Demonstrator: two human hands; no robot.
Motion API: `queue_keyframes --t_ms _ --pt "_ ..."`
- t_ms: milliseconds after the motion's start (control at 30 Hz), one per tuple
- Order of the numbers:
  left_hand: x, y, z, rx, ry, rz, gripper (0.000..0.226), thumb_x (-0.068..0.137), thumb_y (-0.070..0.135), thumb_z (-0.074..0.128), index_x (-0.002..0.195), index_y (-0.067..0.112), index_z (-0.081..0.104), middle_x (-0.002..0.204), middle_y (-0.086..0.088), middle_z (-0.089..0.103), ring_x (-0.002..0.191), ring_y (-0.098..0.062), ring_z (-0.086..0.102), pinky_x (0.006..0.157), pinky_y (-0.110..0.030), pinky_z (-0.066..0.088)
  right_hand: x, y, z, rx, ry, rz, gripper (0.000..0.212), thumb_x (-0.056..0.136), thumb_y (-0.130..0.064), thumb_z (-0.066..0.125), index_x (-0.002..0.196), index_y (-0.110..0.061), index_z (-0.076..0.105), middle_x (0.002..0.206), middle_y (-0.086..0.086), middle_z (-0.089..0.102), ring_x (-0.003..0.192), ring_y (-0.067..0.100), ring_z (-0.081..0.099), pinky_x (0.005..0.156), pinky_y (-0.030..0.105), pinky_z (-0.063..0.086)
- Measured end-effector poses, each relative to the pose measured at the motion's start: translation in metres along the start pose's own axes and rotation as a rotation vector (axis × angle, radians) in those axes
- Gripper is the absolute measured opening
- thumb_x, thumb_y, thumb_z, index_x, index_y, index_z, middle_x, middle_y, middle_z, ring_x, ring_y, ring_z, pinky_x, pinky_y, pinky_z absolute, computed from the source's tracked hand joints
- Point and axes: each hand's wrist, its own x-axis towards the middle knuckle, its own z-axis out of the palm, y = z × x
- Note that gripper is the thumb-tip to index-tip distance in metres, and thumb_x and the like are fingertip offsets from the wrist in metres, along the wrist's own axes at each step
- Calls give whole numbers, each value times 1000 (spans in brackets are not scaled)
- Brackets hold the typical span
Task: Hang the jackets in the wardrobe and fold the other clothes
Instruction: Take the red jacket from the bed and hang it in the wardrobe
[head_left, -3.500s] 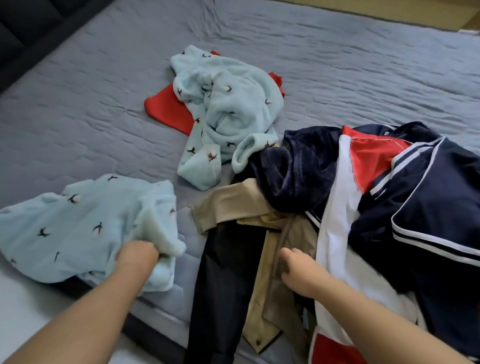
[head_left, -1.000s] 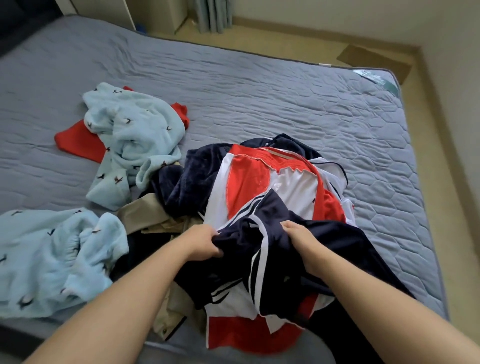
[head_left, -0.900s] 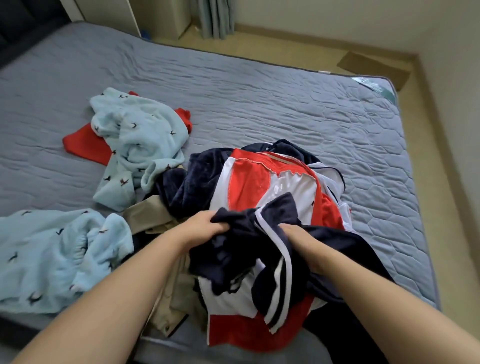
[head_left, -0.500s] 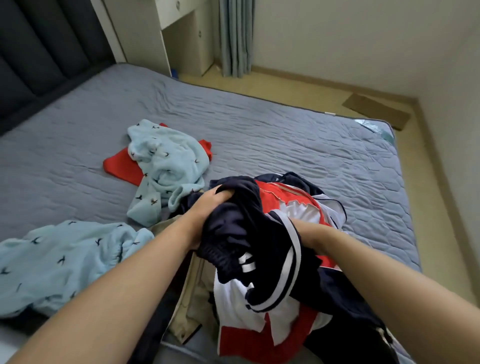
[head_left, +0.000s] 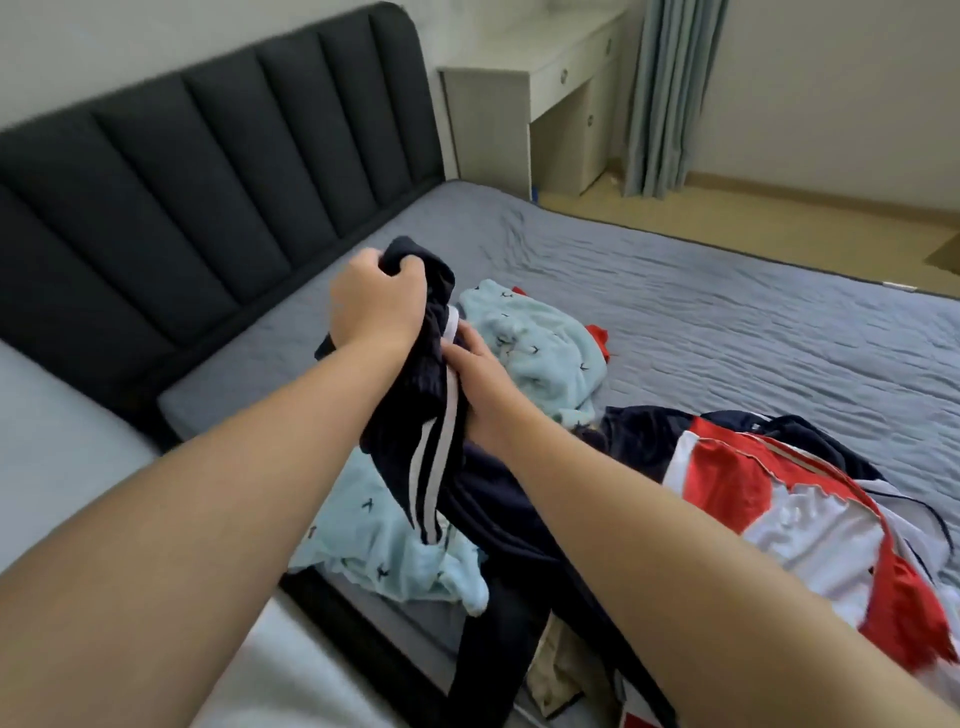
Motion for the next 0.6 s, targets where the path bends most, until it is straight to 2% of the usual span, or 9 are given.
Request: queue_keyframes --t_ms 67,100,167,233,300,367,467,600 --pt "27 -16 -19 110 16 103 16 89 26 43 85 13 51 82 -4 57 80 -25 49 66 -30 33 26 10 26 -58 9 -16 23 93 -20 56 115 -27 59 107 3 70 97 19 68 87 39 56" --pt "33 -34 -21 212 -58 116 17 91 25 41 95 12 52 94 -9 59 89 -30 51 71 -32 35 34 20 28 -147 29 -10 29 94 -24 55 123 -29 55 118 2 66 103 18 66 88 39 55" --pt "29 -84 -11 501 -318 34 37 94 25 41 128 13 44 129 -14 52 119 -35 45 90 -42 41 37 48 5 -467 80 57 48 95 -29 52 142 -30 40 140 1 49 119 16 54 91 37 52" --pt "2 -136 13 756 -531 -93 60 92 27 45 146 17 24 150 -9 30 139 -32 23 106 -50 32 22 83 -46 -784 107 189 55 95 -30 52 147 -25 34 149 2 39 130 18 44 104 37 43" --pt "-41 -175 47 843 -693 -129 65 91 28 47 148 17 19 153 -8 22 142 -30 15 110 -49 29 -8 118 -112 -952 128 341 52 94 -28 53 144 -21 39 147 2 43 131 19 45 107 32 38" --pt "-88 -196 88 858 -871 -80 61 90 26 46 146 16 24 150 -7 28 140 -29 20 107 -46 33 -49 140 -177 -1066 174 479 49 93 -25 53 140 -18 44 143 2 48 129 18 46 106 28 37" --pt "-157 -193 154 829 -1138 94 52 89 26 46 140 19 37 143 -4 38 132 -25 34 101 -41 38 -107 152 -266 -1110 341 605 44 92 -20 51 136 -16 49 139 3 51 127 18 47 102 25 36" --pt "-225 -173 213 703 -1310 223 40 89 26 45 129 20 47 132 -4 45 122 -24 42 98 -40 41 -157 159 -331 -1133 455 675 43 91 -19 49 134 -18 50 138 3 50 126 18 47 95 23 36"
